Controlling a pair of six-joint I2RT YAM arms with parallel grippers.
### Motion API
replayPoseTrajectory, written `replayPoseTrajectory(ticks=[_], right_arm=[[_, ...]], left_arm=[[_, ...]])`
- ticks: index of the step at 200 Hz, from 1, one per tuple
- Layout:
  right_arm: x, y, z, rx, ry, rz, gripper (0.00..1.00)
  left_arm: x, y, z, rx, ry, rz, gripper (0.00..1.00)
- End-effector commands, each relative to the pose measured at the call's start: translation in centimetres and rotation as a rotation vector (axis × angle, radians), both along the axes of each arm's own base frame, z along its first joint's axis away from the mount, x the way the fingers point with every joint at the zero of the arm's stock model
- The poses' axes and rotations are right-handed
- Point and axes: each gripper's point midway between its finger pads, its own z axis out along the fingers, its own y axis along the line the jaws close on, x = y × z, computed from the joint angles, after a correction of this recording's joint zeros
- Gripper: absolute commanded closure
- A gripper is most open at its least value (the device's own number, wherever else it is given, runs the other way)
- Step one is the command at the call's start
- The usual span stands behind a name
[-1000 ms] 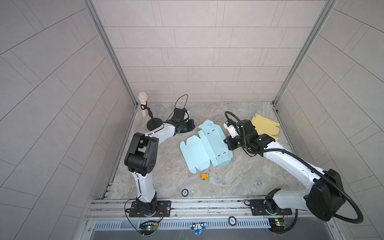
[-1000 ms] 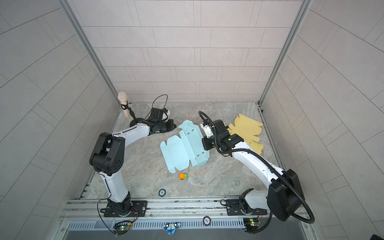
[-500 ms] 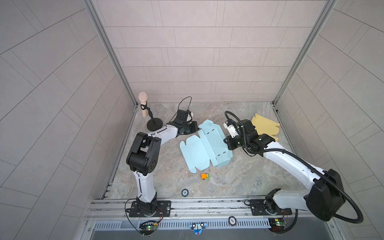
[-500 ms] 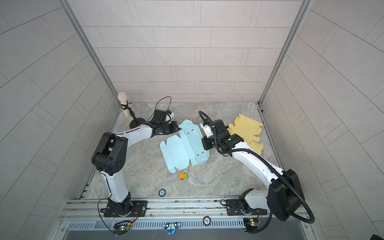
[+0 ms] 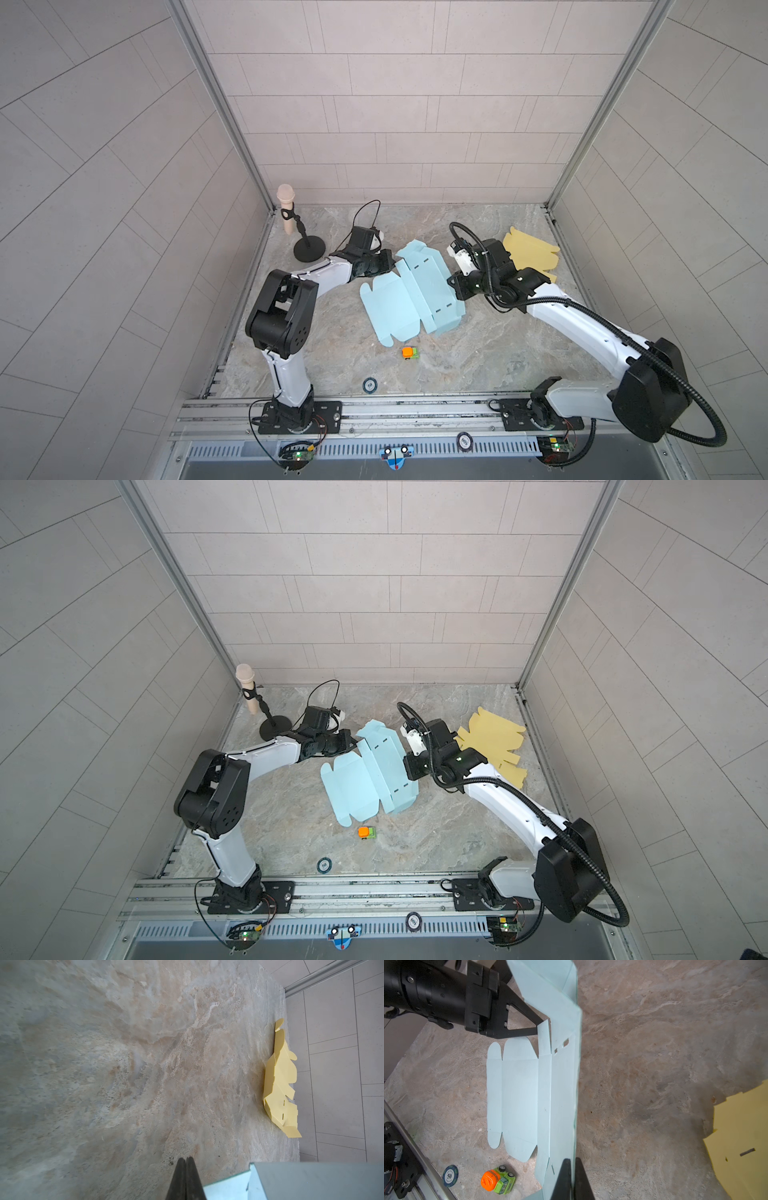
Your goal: Fold the paper box
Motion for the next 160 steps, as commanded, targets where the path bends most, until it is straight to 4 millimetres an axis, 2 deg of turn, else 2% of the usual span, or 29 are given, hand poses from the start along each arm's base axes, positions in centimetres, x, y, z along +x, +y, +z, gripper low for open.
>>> replayPoseTrajectory(ticks=[1,44,160], right_arm=[[0.0,0.1,1.7,0.021,-0.054,0.007,1.00],[-0.2,0.0,1.7,0.016,-0.057,0.006,1.00],[0.3,-0.4,1.2,-0.019,-0.056,-0.009,1.00]], left_arm=[[0.5,-0.3,1.1,-0.030,-0.029,-0.002,1.00],[0.9,-1.2,1.7,-0.061,-0.039,-0.029,1.00],[-3.1,-3.1,2.6,-0.074,-0.055,-0.104,1.00]])
